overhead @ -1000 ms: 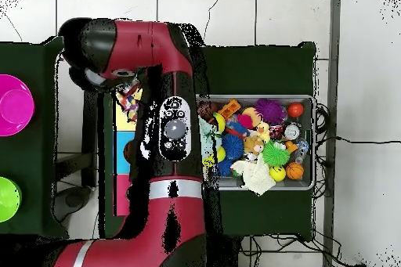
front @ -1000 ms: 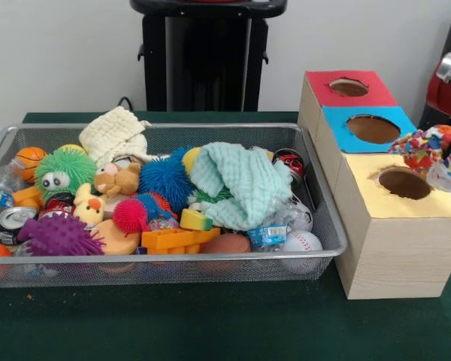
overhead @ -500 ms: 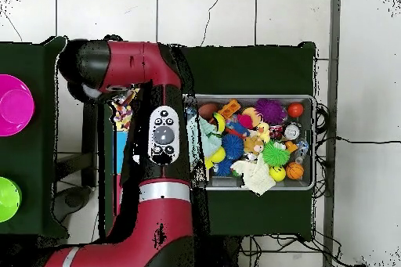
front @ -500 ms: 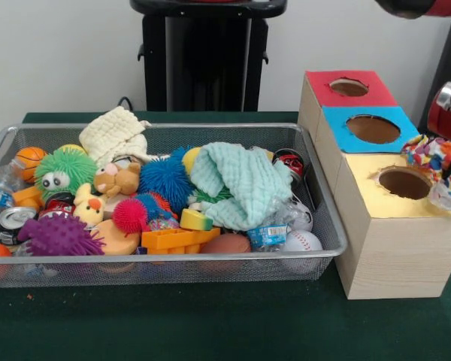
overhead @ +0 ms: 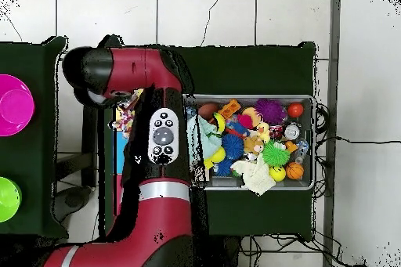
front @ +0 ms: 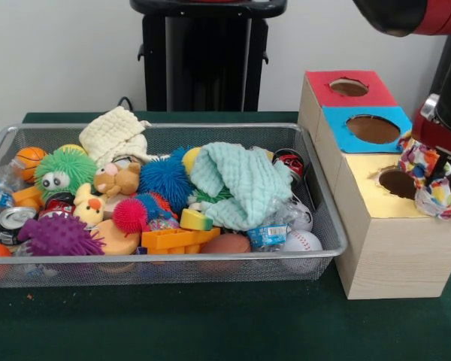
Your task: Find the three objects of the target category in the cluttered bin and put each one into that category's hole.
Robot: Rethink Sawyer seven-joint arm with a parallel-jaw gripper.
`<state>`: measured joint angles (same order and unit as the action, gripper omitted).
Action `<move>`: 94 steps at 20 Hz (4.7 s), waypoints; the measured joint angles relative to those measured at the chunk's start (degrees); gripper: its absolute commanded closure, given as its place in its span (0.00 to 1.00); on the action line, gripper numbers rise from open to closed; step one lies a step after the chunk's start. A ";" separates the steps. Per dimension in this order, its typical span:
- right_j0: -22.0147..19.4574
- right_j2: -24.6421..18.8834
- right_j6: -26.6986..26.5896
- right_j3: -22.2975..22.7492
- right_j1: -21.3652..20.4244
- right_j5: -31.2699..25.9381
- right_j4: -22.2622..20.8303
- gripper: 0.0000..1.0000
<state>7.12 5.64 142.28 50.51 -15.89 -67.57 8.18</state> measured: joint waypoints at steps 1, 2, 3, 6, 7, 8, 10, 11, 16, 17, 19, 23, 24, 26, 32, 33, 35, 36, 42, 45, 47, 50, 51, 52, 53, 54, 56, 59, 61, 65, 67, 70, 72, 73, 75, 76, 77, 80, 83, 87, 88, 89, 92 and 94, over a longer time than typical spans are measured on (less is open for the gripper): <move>-0.09 0.12 0.00 -0.22 0.02 -1.07 -0.05 1.00; -0.26 0.17 0.00 -0.60 0.04 -2.48 -0.13 1.00; -0.40 0.20 0.00 -0.94 0.05 -3.62 -0.26 1.00; -0.97 0.22 0.00 -2.39 0.11 -7.47 -0.93 1.00; -1.21 0.22 0.00 -3.04 0.14 -8.93 -1.21 1.00; -1.89 0.22 0.00 -4.88 0.24 -12.70 -1.98 1.00; -2.37 0.22 0.00 -6.22 0.35 -15.04 -2.41 1.00; -2.79 0.22 0.00 -7.39 0.44 -16.91 -2.71 1.00; -4.91 0.23 0.00 -13.69 0.79 -24.22 -4.19 1.00; -5.30 0.23 0.00 -15.16 0.84 -25.16 -4.50 1.00; -5.66 0.24 0.00 -16.89 0.90 -25.96 -4.85 1.00; -6.00 0.74 0.00 -22.22 1.04 -26.32 -6.30 1.00; -5.97 0.85 0.00 -22.77 1.03 -26.28 -6.50 1.00; -5.80 1.17 0.00 -24.16 0.87 -25.75 -7.17 1.00; -4.29 2.31 0.00 -22.54 -1.63 -18.88 -8.72 1.00; -4.06 2.42 0.00 -21.92 -2.08 -17.67 -8.87 1.00; -3.07 2.86 0.00 -18.90 -3.99 -12.23 -9.06 1.00; -2.82 2.96 0.00 -18.07 -4.48 -10.90 -9.12 1.00; 0.05 4.46 0.00 -9.60 -8.90 3.27 -9.41 1.00; 1.41 5.03 0.00 -5.29 -10.85 9.64 -9.52 1.00; 2.42 5.59 0.00 -2.04 -12.15 13.87 -9.52 1.00; 3.56 6.19 0.00 2.80 -13.81 19.58 -9.55 1.00; 3.73 6.24 0.00 3.93 -14.14 20.76 -9.54 1.00; 3.90 6.30 0.00 5.30 -14.51 21.84 -9.56 1.00; 4.01 6.33 0.00 6.58 -14.82 22.91 -9.54 1.00; 4.08 6.35 0.00 7.60 -15.03 23.55 -9.55 1.00; 4.11 6.35 0.00 10.63 -15.59 25.27 -9.54 1.00; 4.10 6.36 0.00 14.69 -16.16 27.02 -9.52 1.00; 4.11 6.36 0.00 15.62 -16.23 27.45 -9.52 1.00; 4.09 6.36 0.00 20.11 -16.19 29.76 -9.30 1.00; 4.10 6.36 0.00 21.87 -16.05 30.98 -8.72 1.00; 4.13 6.36 0.00 23.00 -15.85 31.59 -7.90 1.00; 4.21 6.36 0.00 23.15 -15.62 31.76 -7.35 1.00; 4.32 6.36 0.00 23.15 -15.52 31.76 -6.94 1.00; 4.56 6.36 0.00 23.14 -15.40 31.77 -6.22 1.00; 4.75 6.36 0.00 23.14 -15.38 31.76 -5.86 1.00; 4.93 6.37 0.00 23.14 -15.38 31.76 -5.65 1.00; 5.95 6.49 0.00 23.10 -15.38 31.76 -4.54 1.00; 6.85 6.66 0.00 22.60 -15.36 31.76 -3.67 1.00; 7.50 7.11 0.00 21.97 -15.38 31.76 -2.91 1.00; 7.72 7.37 0.00 21.82 -15.39 31.76 -2.56 1.00; 7.90 7.65 0.00 21.74 -15.38 31.76 -2.11 1.00; 8.01 8.05 0.00 21.74 -15.38 31.76 -1.06 1.00; 8.01 8.16 0.00 21.74 -15.38 31.76 -0.65 1.00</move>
<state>15.13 13.80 142.28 72.25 -31.27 -35.82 7.54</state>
